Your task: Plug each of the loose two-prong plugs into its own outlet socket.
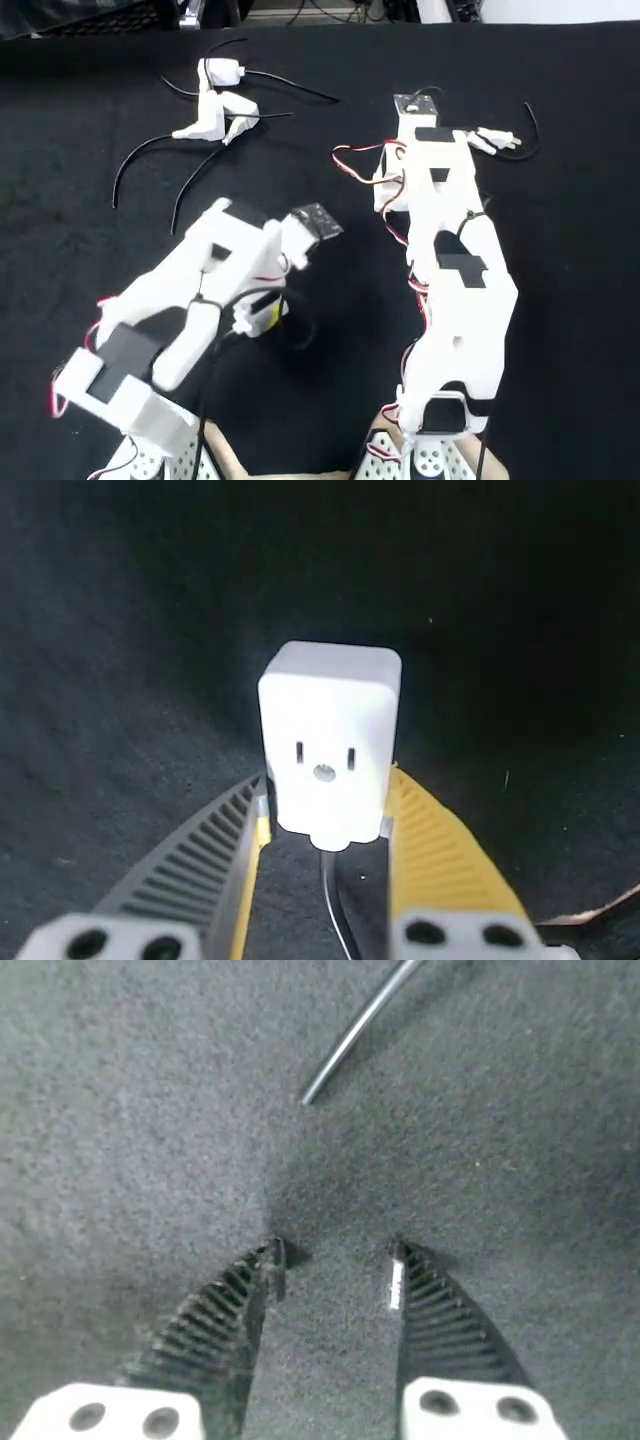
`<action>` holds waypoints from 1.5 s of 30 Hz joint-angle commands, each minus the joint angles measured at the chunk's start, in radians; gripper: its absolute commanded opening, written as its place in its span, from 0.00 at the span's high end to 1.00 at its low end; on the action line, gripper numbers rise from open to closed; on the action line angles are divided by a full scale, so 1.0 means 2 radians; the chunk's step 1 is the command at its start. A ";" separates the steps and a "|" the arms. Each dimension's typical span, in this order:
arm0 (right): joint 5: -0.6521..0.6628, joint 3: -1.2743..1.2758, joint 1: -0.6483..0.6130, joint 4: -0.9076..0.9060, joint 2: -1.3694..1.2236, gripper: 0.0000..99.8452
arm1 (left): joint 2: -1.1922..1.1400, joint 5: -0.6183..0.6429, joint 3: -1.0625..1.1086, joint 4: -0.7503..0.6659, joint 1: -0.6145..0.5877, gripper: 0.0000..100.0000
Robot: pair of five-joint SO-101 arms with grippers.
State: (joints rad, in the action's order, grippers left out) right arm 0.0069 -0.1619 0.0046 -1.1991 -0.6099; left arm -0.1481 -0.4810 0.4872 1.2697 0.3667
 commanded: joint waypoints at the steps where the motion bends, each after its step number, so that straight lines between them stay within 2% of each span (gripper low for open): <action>1: 0.006 0.003 -0.018 0.011 0.001 0.84 | -0.021 0.002 -0.043 0.002 -0.009 0.97; 11: 0.006 0.003 -0.018 0.012 0.001 0.84 | 0.123 0.004 -0.025 0.006 -0.011 0.83; 17: 0.006 0.003 -0.018 0.012 0.001 0.84 | 0.206 -0.004 -0.019 0.096 -0.013 0.82; 21: 0.006 0.002 -0.018 0.012 0.001 0.84 | 0.222 -0.047 0.009 0.130 -0.038 0.83; 27: 0.006 0.003 -0.018 0.011 0.001 0.84 | 0.222 -0.075 0.070 0.082 -0.089 0.82; 37: 0.006 0.003 -0.018 0.012 0.001 0.84 | 0.221 -0.086 0.137 -0.043 -0.092 0.71; 41: 0.006 0.003 -0.018 0.012 0.002 0.84 | 0.225 -0.087 0.143 -0.043 -0.096 0.71; 45: 0.006 0.003 -0.018 0.012 0.002 0.84 | 0.227 -0.117 0.147 0.012 -0.115 0.71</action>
State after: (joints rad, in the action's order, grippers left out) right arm 0.0069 -0.1619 0.0046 -1.1991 -0.6099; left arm 0.2739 -0.6651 0.7802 1.2283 0.1688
